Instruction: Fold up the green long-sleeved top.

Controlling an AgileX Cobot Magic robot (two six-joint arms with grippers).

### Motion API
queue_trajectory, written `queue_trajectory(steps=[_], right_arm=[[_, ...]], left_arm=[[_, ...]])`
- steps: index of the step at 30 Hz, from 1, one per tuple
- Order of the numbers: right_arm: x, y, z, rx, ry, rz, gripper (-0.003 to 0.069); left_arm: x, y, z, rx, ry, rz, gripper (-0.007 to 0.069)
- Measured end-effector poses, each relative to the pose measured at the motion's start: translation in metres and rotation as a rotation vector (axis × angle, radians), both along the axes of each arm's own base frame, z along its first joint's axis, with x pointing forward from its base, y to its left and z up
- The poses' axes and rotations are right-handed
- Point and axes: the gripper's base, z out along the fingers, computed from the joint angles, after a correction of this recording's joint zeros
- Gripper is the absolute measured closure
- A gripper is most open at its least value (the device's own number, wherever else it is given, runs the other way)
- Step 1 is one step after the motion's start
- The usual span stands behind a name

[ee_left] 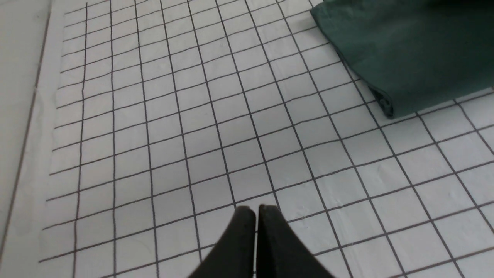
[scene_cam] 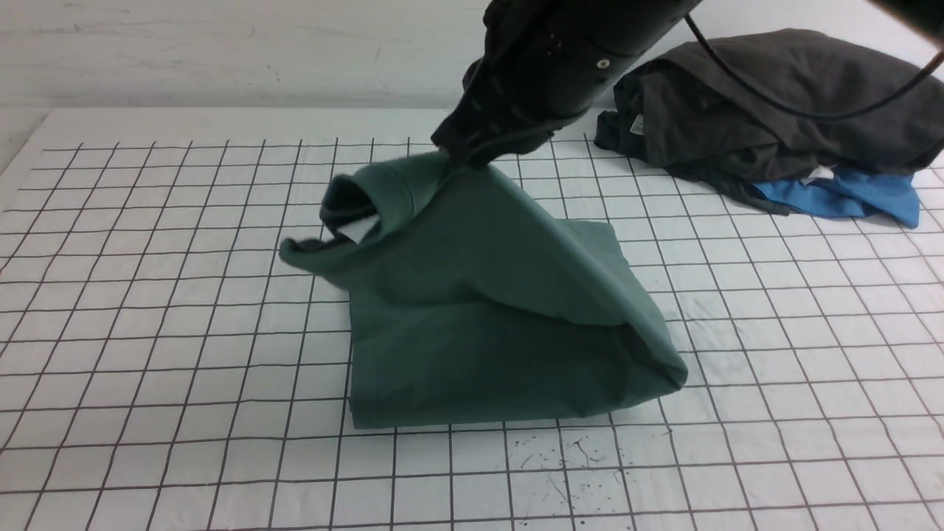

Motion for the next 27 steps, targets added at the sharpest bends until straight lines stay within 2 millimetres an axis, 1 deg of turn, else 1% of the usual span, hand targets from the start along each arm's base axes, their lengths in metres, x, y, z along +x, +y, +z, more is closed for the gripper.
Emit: queue_trajectory(steps=[2, 4, 5, 6, 7, 8, 10, 13, 15, 16, 17, 18, 19, 20, 22, 24, 25, 26, 27], right_arm=[[0.011, 0.007, -0.022, -0.041, 0.034, -0.008, 0.0666], [0.020, 0.012, -0.039, -0.060, 0.060, -0.022, 0.0666], [0.027, 0.015, -0.052, -0.078, 0.080, -0.031, 0.0666], [0.029, 0.015, -0.054, -0.081, 0.082, -0.034, 0.0666], [0.039, 0.016, -0.068, -0.093, 0.094, -0.052, 0.0666], [0.044, 0.015, -0.074, -0.092, 0.096, -0.067, 0.0666], [0.054, 0.010, -0.078, -0.083, 0.091, -0.104, 0.0666], [0.071, -0.010, -0.074, -0.047, 0.070, -0.204, 0.0666], [0.086, -0.031, -0.061, -0.006, 0.047, -0.291, 0.0666], [0.088, -0.035, -0.058, 0.002, 0.042, -0.309, 0.0666], [0.097, -0.050, -0.045, 0.023, 0.013, -0.356, 0.0666], [0.098, -0.052, -0.043, 0.026, 0.009, -0.363, 0.0666], [0.101, -0.061, -0.031, 0.045, -0.018, -0.392, 0.0666], [0.103, -0.066, -0.021, 0.062, -0.044, -0.407, 0.0666], [0.101, -0.066, -0.011, 0.083, -0.067, -0.406, 0.0666], [0.097, -0.058, -0.007, 0.110, -0.069, -0.385, 0.0666], [0.095, -0.050, -0.009, 0.122, -0.058, -0.366, 0.0666], [0.091, -0.036, -0.014, 0.138, -0.035, -0.326, 0.0666], [0.091, -0.028, -0.020, 0.142, -0.018, -0.306, 0.0666]], left_arm=[[-0.004, 0.000, -0.007, -0.032, -0.007, 0.007, 0.0632], [-0.005, 0.000, -0.008, -0.039, -0.007, 0.008, 0.0632], [-0.005, 0.000, -0.008, -0.043, -0.005, 0.009, 0.0632], [-0.005, 0.000, -0.008, -0.043, -0.006, 0.009, 0.0632], [-0.005, 0.000, -0.008, -0.045, -0.004, 0.009, 0.0632], [-0.005, 0.000, -0.008, -0.044, -0.003, 0.009, 0.0632], [-0.006, 0.000, -0.008, -0.043, 0.000, 0.009, 0.0632], [-0.006, 0.001, -0.009, -0.042, 0.004, 0.010, 0.0632], [-0.006, 0.001, -0.009, -0.041, 0.005, 0.011, 0.0632], [-0.006, 0.001, -0.009, -0.041, 0.005, 0.011, 0.0632], [-0.006, 0.001, -0.009, -0.037, 0.003, 0.013, 0.0632], [-0.006, 0.001, -0.009, -0.036, 0.003, 0.014, 0.0632], [-0.006, 0.002, -0.009, -0.029, 0.000, 0.017, 0.0632], [-0.005, 0.003, -0.008, -0.019, -0.003, 0.023, 0.0632], [-0.005, 0.004, -0.008, -0.006, -0.008, 0.031, 0.0632], [-0.005, 0.005, -0.008, 0.006, -0.012, 0.038, 0.0632], [-0.005, 0.006, -0.008, 0.013, -0.014, 0.042, 0.0632], [-0.004, 0.006, -0.008, 0.020, -0.018, 0.047, 0.0632], [-0.004, 0.007, -0.008, 0.026, -0.019, 0.048, 0.0632]])
